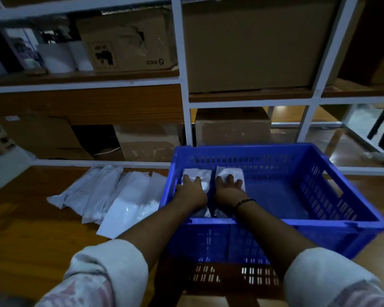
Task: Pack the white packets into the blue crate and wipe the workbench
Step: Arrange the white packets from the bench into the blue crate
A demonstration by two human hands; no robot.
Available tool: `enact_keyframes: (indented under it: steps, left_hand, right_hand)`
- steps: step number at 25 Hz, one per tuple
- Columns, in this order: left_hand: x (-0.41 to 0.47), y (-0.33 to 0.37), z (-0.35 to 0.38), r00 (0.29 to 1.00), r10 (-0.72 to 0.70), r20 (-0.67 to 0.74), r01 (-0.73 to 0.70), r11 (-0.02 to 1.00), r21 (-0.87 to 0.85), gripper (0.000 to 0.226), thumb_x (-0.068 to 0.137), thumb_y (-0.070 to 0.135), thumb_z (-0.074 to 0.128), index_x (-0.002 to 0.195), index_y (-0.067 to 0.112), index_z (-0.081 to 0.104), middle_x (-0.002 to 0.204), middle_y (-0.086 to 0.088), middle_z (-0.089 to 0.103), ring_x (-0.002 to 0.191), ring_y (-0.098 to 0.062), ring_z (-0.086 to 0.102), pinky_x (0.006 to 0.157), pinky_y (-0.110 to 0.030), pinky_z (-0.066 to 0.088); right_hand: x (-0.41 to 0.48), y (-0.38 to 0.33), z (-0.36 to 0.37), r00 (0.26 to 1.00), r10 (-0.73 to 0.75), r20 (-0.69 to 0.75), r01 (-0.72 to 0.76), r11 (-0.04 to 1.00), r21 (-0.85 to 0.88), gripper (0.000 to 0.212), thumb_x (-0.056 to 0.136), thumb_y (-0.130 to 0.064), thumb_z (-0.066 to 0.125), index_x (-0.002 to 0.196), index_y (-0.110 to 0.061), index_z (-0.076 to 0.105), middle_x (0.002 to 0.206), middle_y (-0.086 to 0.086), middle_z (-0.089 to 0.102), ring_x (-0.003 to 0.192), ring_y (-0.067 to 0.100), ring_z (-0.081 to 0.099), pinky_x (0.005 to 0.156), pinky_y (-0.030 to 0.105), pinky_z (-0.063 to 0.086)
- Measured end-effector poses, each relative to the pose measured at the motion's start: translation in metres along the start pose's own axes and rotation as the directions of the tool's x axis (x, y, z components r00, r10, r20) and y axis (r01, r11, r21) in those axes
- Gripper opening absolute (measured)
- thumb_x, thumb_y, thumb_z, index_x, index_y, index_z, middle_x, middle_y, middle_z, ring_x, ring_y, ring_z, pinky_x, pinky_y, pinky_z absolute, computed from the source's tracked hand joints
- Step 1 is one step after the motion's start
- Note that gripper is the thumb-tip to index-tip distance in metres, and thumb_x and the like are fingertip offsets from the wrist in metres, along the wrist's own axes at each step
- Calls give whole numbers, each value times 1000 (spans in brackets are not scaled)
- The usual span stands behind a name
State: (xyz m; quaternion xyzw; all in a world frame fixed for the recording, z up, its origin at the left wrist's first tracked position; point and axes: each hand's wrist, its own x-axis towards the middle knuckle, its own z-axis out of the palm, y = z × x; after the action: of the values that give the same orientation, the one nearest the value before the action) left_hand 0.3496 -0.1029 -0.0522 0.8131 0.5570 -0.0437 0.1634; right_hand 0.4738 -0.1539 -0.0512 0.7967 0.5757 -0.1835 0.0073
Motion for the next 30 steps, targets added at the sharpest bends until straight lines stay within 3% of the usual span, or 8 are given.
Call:
enact_keyframes:
  steps: [5, 9, 15, 19, 21, 23, 25, 30]
  left_hand:
    - [8, -1, 3, 998, 5, 60, -10, 997, 81, 77, 101, 37, 54, 163, 22, 10, 168, -19, -8, 149, -50, 18, 115, -55, 31]
    - [18, -2, 11, 960, -5, 279, -45, 984, 171, 85, 102, 40, 53, 164, 17, -1, 168, -21, -10, 150, -49, 18, 117, -55, 31]
    - [7, 2, -2, 888, 80, 452, -275, 882, 384, 91, 104, 51, 49, 162, 7, -5, 168, -23, -4, 154, -43, 8, 121, -50, 18]
    - [14, -4, 2, 868, 62, 492, -264, 898, 353, 104, 97, 48, 63, 163, 12, -9, 167, -24, -12, 155, -42, 8, 120, -52, 28]
    - [16, -4, 3, 872, 83, 483, -256, 917, 304, 108, 95, 49, 67, 163, 14, -10, 168, -23, -12, 155, -40, 10, 120, -51, 29]
    - [16, -5, 3, 876, 106, 471, -262, 923, 281, 106, 94, 48, 67, 163, 12, -4, 169, -20, -2, 155, -37, 17, 121, -48, 30]
    - [19, -8, 5, 859, 108, 501, -270, 927, 262, 91, 94, 45, 68, 162, 12, 18, 166, -15, 25, 147, -33, 36, 117, -46, 37]
    - [11, -7, -2, 854, 122, 506, -251, 948, 194, 56, 96, 37, 67, 144, 11, 54, 139, -13, 61, 121, -30, 62, 101, -42, 52]
  right_hand:
    - [7, -13, 13, 997, -61, 41, 66, 989, -133, 79, 97, -43, 49, 157, -11, 9, 162, 15, 8, 144, 40, 10, 116, 54, 14]
    - [24, -13, 7, 982, 19, 189, 6, 991, -131, 100, 87, -53, 66, 159, -19, 4, 162, 19, 1, 147, 45, 9, 118, 54, 21]
    - [29, 2, 11, 966, -3, 257, 59, 976, -212, 84, 95, -57, 50, 159, -19, 13, 162, 21, 14, 147, 40, 22, 116, 45, 28]
    - [36, 8, 28, 947, 29, 319, 47, 972, -229, 82, 101, -53, 40, 160, -17, -4, 166, 16, -10, 153, 39, -5, 123, 53, 5]
    - [28, 4, 19, 955, 31, 296, 33, 978, -208, 72, 106, -43, 36, 159, -13, -2, 166, 15, -9, 153, 36, -3, 121, 38, 16]
    - [24, 1, 12, 947, 41, 318, -3, 993, -118, 58, 109, -32, 35, 157, -7, 17, 165, 17, 13, 151, 34, 19, 99, 22, 40]
    - [21, -1, 8, 950, 32, 309, -14, 998, -57, 52, 104, -28, 50, 150, -7, 38, 154, 17, 40, 139, 35, 42, 99, 33, 45]
    - [6, -8, -10, 962, -90, 258, 77, 995, 62, 102, 87, -40, 74, 160, -15, 9, 153, 17, 34, 130, 37, 48, 99, 47, 51]
